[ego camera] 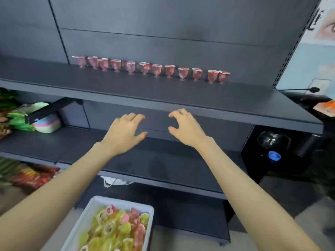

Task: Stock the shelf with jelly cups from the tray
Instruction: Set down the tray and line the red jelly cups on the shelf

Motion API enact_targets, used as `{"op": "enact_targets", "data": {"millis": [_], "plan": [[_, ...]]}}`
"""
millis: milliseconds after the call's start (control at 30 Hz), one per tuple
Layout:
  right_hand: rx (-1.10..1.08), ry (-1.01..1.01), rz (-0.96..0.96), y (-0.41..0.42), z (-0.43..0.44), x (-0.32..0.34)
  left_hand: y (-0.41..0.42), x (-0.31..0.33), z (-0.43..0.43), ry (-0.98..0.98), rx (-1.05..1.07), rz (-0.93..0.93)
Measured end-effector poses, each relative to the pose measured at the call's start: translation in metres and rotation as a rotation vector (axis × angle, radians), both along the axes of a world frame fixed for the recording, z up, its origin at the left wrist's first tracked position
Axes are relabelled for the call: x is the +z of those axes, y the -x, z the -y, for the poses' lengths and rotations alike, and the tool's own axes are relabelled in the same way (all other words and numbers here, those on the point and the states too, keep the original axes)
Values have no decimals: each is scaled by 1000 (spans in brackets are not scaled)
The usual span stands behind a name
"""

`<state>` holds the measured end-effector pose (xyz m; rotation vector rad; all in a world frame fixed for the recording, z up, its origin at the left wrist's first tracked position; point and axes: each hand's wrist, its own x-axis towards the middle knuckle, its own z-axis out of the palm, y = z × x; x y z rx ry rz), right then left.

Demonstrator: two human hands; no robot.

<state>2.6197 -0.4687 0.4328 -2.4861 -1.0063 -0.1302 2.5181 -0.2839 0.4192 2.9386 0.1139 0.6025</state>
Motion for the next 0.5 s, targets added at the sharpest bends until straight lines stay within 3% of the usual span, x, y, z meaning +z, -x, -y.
{"op": "enact_targets", "data": {"millis": [333,500], "plan": [[69,144,-209,68,-80,-121,74,-100,-81,90,124,-227],[21,223,-359,85,-132,-202,84,-167,-138,184,152,-433]]}}
